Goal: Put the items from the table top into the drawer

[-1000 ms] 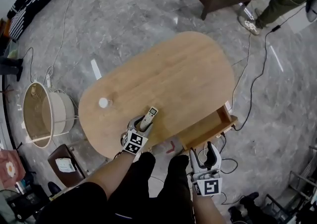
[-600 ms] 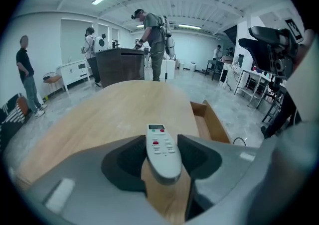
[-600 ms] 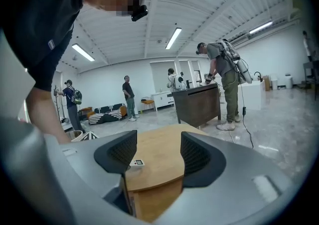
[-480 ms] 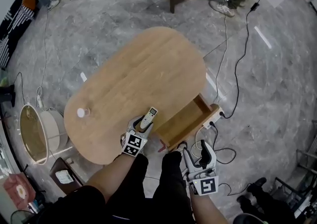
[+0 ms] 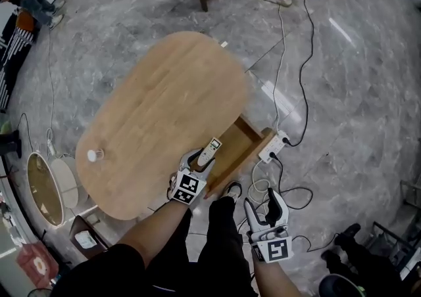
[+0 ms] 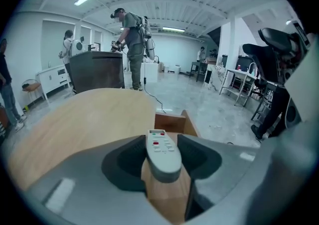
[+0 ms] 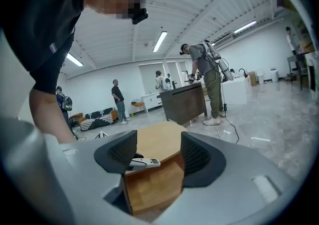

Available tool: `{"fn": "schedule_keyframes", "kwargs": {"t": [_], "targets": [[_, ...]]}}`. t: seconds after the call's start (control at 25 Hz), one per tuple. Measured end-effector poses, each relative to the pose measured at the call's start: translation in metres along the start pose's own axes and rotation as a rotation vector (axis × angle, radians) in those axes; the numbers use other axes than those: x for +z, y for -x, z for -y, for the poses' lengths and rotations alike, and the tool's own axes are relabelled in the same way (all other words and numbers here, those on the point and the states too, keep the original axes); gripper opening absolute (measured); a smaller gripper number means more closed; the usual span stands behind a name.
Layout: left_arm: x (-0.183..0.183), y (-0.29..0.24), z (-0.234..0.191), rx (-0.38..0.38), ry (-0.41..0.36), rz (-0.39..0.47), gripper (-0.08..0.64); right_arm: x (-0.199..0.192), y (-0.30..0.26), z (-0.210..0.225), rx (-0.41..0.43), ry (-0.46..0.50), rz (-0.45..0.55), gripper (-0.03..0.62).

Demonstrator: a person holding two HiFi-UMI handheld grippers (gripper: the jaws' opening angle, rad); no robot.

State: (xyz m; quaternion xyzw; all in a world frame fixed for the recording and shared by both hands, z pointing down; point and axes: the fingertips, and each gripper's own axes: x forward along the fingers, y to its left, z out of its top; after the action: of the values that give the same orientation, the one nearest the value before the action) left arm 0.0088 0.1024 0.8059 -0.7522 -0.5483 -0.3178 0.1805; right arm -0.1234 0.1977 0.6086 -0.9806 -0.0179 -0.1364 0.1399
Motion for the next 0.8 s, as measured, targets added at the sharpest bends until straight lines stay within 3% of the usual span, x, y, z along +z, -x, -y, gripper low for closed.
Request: {"fn": "schedule_keyframes", "kwargs": {"t": [0.8], "targets": [[-0.004,-0.059,0.030,-0.027,-0.023,-0.029,0.203,-0.028,0.036,0.051,-0.045,-0.029,-0.025,0.284]]}}
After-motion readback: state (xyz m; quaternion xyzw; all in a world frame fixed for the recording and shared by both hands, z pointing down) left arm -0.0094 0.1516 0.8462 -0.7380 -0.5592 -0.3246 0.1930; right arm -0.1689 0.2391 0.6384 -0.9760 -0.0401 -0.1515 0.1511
